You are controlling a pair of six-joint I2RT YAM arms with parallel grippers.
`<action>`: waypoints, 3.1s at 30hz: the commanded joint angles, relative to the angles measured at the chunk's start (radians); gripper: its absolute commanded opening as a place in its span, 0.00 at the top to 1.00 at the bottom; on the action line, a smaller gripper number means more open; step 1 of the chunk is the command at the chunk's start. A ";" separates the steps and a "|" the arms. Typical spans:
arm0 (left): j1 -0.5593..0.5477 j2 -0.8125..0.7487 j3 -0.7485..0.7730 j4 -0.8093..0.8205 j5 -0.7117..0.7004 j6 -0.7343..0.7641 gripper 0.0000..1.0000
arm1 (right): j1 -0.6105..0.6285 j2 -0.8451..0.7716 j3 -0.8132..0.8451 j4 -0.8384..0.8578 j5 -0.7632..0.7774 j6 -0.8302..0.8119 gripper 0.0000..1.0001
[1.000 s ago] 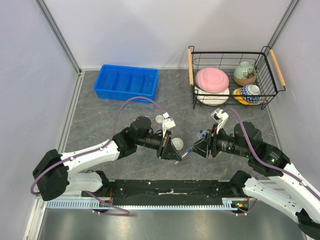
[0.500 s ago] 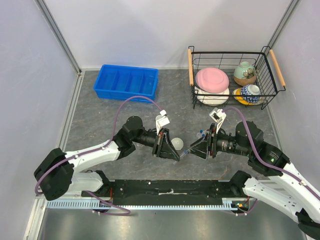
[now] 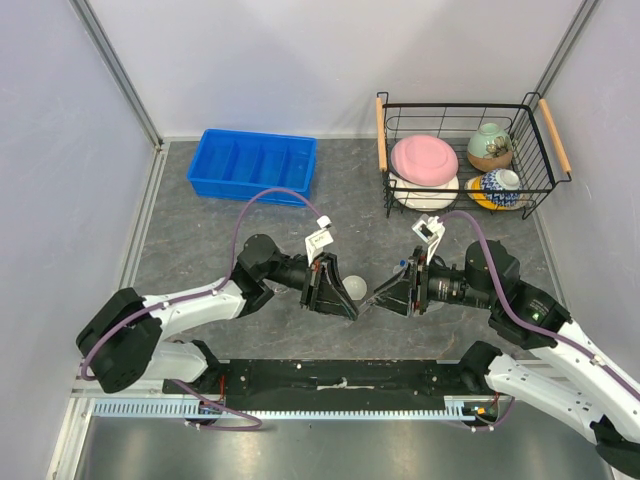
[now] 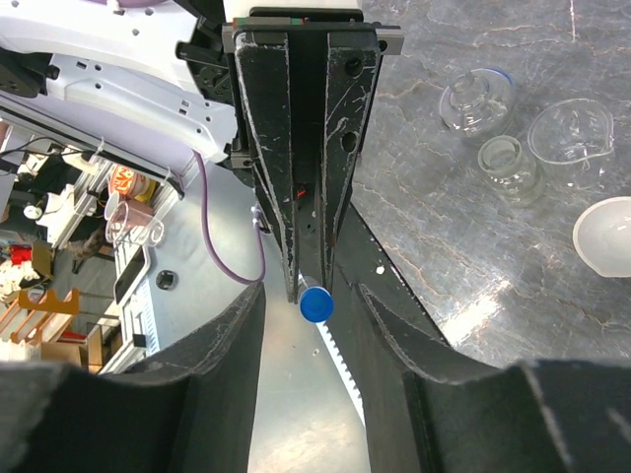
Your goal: Organize the chemistry lab equipment
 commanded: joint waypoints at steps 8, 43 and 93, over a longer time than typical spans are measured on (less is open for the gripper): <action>0.020 0.025 -0.005 0.139 0.049 -0.068 0.98 | 0.009 0.004 -0.022 0.082 -0.029 0.026 0.64; 0.034 -0.042 0.030 -0.197 -0.015 0.102 0.08 | 0.042 0.031 0.019 0.040 0.067 -0.006 1.00; 0.034 -0.349 0.136 -1.250 -0.814 0.397 0.00 | 0.101 0.217 -0.159 -0.246 1.195 0.282 1.00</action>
